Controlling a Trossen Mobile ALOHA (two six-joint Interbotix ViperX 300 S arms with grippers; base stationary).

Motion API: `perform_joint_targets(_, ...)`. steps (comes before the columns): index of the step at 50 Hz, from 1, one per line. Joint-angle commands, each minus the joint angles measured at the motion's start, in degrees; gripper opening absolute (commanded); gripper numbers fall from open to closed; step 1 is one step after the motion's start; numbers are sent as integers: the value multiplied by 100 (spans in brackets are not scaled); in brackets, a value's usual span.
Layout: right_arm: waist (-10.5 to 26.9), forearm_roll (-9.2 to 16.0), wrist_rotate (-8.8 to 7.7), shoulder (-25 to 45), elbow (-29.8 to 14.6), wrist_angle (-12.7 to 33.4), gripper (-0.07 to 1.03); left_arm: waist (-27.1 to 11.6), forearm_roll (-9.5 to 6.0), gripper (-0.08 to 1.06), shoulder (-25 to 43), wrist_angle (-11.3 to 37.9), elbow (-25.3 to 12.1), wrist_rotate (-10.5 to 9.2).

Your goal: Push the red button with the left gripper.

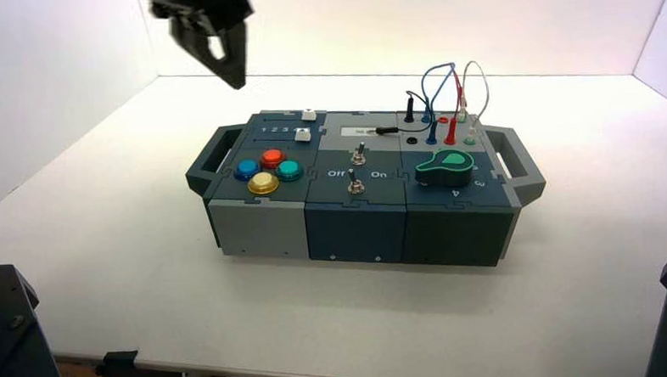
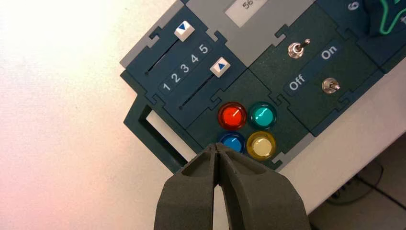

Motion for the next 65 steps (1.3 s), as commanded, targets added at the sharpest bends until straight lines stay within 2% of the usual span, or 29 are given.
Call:
perform_joint_targets(1,0,18,9,44,-79,-53,52,26,0,-3,439,255,-501,79)
perform_joint_targets(5,0,9,9,44,-88,-62,52,35,-9,-3,826,378,-659,88)
perform_joint_targets(13,0,9,18,44,-88,-53,52,9,-9,-3,1336,466,-677,88)
perform_joint_targets(31,0,9,9,44,-88,-53,52,-44,-35,-3,1512,378,-765,88)
perform_joint_targets(46,0,18,9,53,-88,-62,52,-404,-53,-3,1635,325,-791,97)
perform_joint_targets(65,0,18,9,44,-79,-62,52,-413,-44,-3,1828,325,-791,97)
